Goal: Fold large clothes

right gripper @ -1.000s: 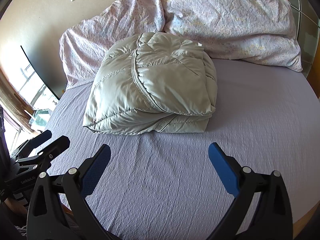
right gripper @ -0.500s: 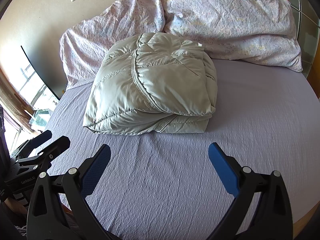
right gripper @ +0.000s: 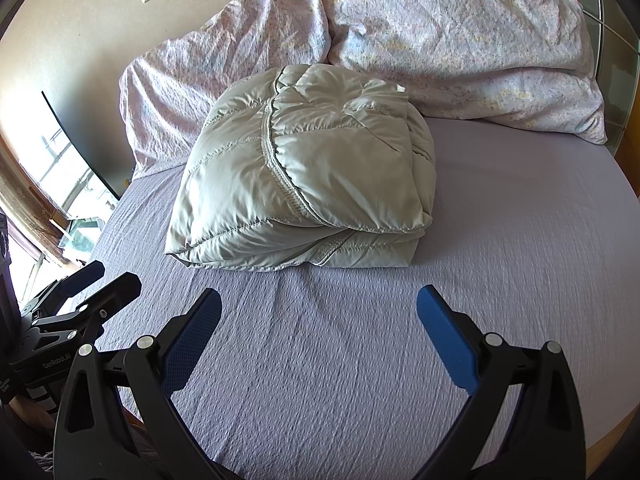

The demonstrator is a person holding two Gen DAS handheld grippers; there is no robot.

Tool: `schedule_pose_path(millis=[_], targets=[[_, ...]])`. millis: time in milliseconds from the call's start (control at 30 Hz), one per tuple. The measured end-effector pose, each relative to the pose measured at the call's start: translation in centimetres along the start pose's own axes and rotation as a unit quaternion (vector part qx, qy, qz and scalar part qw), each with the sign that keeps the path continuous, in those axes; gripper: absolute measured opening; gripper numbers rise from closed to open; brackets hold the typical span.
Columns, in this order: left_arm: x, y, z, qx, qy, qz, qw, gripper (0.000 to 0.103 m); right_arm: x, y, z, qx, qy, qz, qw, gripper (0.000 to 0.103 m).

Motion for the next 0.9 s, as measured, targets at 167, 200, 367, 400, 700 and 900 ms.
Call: schedule_pose_path(millis=[167, 200, 367, 400, 700, 900], targets=[[-0.02, -0.02, 0.05, 0.001, 0.000, 0.000, 1.0000, 0.101, -0.01, -0.03, 0.00, 0.001, 0.000, 0.000, 1.000, 0.100], [0.06, -0.04, 0.03, 0.002, 0.000, -0.001, 1.0000, 0.101, 0.04, -0.02, -0.02, 0.001, 0.000, 0.000, 1.000, 0.100], [0.18, -0.05, -0.08, 0.001, 0.000, -0.001, 1.0000, 0.101, 0.10, -0.04, -0.02, 0.000, 0.000, 0.000, 1.000, 0.100], [0.17, -0.03, -0.03, 0.001, 0.000, -0.001, 1.0000, 0.101, 0.12, -0.04, -0.03, 0.000, 0.000, 0.000, 1.000, 0.100], [0.17, -0.03, -0.01, 0.001, 0.001, -0.001, 1.0000, 0.101, 0.11, -0.06, 0.01, 0.000, 0.000, 0.000, 1.000, 0.100], [0.31, 0.03, -0.15, 0.000, 0.002, -0.001, 1.0000, 0.101, 0.08, -0.11, 0.04, 0.000, 0.001, 0.001, 1.000, 0.100]])
Point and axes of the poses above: each gripper's, at about its wrist camera, not at the fingertips, and x roughly the way its jaws point, y to its left, z to its top, the point moved 7 cm from there along x, roughly the way its jaws point, and after that the axes turned 2 degrees about y, right-handed, at the moved point
